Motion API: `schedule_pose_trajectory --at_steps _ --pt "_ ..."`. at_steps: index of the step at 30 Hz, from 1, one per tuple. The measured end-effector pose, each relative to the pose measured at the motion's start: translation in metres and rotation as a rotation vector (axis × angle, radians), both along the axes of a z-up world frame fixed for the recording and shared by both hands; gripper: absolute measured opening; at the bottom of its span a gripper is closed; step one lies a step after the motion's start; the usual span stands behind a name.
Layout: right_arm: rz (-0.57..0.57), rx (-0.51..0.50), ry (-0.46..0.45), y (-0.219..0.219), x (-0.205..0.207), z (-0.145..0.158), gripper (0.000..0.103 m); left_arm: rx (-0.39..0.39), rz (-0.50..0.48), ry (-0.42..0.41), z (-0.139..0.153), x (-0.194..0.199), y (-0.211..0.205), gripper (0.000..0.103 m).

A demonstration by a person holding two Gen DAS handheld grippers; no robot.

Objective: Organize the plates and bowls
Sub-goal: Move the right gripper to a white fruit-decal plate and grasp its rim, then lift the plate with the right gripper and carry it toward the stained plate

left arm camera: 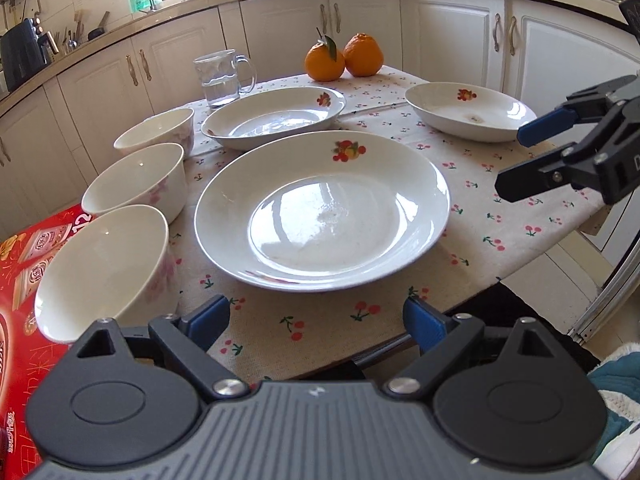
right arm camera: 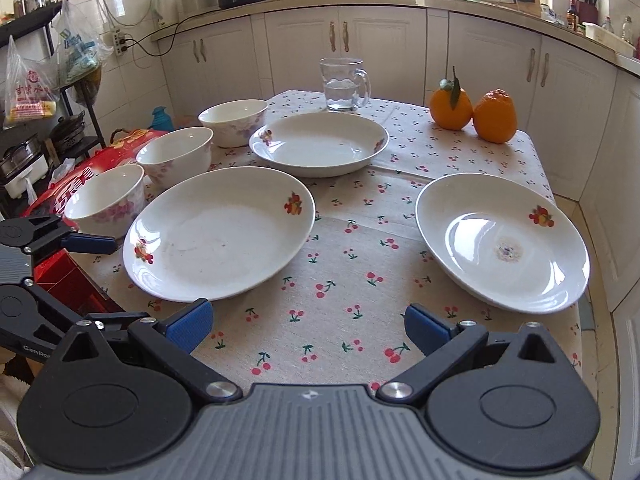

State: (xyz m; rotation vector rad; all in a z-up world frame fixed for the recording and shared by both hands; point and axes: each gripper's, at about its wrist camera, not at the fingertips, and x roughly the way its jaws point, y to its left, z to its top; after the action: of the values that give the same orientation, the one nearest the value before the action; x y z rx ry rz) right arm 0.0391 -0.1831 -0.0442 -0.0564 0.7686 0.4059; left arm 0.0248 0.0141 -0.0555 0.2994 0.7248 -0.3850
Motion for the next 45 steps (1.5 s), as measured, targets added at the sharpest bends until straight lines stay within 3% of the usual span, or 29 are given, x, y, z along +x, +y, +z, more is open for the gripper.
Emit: schedule_pose_trajectory --at_steps 22,33,45 --pt "0.34 0.056 0.164 0.034 0.088 -0.022 0.102 -0.071 0.025 -0.014 -0.006 0.012 -0.004 0.093" --pt "0.418 0.064 0.206 0.052 0.145 -0.028 0.089 -0.113 0.018 -0.003 -0.008 0.017 0.002 0.092" --pt "0.501 0.059 0.226 0.073 0.175 -0.03 0.089 -0.121 0.012 0.0 -0.008 0.018 0.004 0.091"
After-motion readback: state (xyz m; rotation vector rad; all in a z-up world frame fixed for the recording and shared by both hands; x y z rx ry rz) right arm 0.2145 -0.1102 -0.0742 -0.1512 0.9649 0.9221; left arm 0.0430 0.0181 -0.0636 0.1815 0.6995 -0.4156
